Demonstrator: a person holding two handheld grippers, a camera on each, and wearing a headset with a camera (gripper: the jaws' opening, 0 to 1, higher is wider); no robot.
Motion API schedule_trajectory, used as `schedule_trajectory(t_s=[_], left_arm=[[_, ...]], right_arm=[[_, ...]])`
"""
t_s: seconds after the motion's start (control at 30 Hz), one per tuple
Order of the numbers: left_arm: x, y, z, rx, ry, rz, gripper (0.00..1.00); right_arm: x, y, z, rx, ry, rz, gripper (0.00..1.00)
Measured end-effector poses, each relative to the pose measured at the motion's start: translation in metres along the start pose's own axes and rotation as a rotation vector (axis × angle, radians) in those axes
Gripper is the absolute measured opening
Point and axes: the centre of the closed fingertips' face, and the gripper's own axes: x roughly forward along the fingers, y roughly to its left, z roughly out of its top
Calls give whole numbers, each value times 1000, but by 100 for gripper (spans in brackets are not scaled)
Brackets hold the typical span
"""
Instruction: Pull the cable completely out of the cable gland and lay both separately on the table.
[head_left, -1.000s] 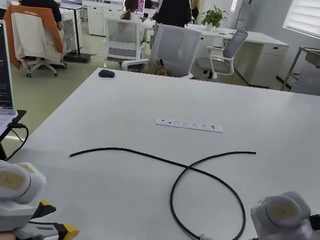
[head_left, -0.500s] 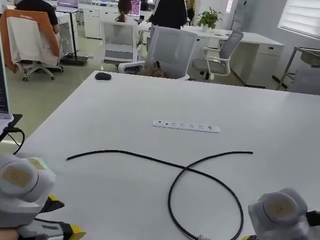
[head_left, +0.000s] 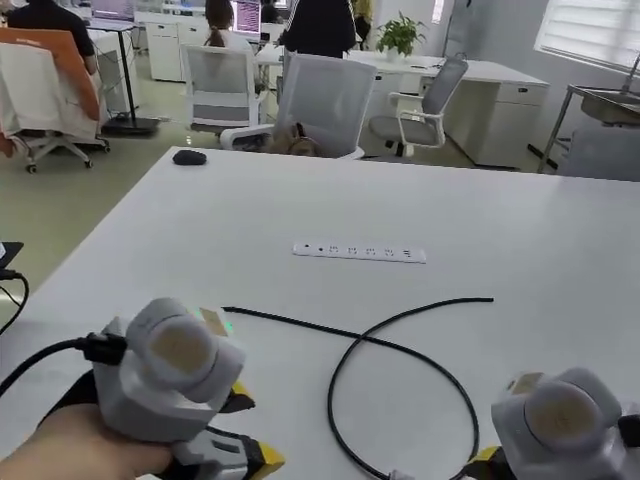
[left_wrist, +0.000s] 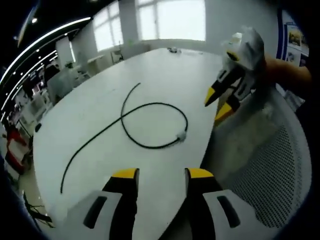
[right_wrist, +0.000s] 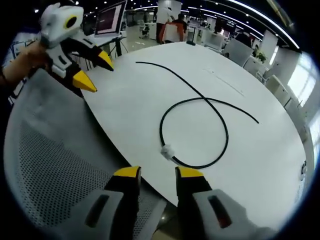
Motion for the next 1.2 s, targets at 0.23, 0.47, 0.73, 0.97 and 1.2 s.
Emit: schedule_trajectory(t_s=[0.23,0.47,0.73,0.97,1.2], left_arm=[[43,-31,39,206,-73,-143,39],[105,-57,44,366,-19,-261,38],[167,-71,18,371,79,-269,36],[177,-74,6,350,91,-294,30],[178,-63,-4,304,134,-216,17]], right_arm=[[15,3,-3,-23,28,11,28],[19,7,-9,-48,64,34,29],[16,4,-10,-46,55,22,27],[16,2,-10,-59,56,4,29],[18,6,-12,-72,66,25,29]])
